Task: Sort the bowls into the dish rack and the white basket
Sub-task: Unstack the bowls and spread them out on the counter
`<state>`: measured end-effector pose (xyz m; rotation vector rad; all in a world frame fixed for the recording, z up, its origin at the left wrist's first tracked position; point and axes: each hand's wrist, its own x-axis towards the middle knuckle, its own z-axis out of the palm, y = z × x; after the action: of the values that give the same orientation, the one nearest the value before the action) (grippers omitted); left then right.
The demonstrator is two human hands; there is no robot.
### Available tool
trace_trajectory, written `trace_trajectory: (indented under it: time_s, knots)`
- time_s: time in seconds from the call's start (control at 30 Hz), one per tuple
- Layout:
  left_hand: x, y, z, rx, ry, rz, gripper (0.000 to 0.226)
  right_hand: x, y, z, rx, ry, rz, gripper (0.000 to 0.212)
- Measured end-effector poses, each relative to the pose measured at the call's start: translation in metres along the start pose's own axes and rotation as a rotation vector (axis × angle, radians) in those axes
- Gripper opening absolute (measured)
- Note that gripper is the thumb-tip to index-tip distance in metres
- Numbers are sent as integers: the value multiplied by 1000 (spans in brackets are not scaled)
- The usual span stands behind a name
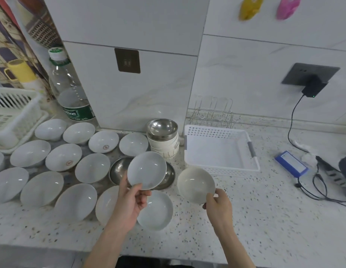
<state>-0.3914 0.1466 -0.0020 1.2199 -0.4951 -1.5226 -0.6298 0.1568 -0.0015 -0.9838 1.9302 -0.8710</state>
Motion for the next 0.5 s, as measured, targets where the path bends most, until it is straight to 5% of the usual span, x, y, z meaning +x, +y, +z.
trace_trajectory:
  time_s: [0.5]
  knots:
    - [-9, -24, 14, 87, 47, -41, 50, 44, 27, 8, -22, -198, 47, 28]
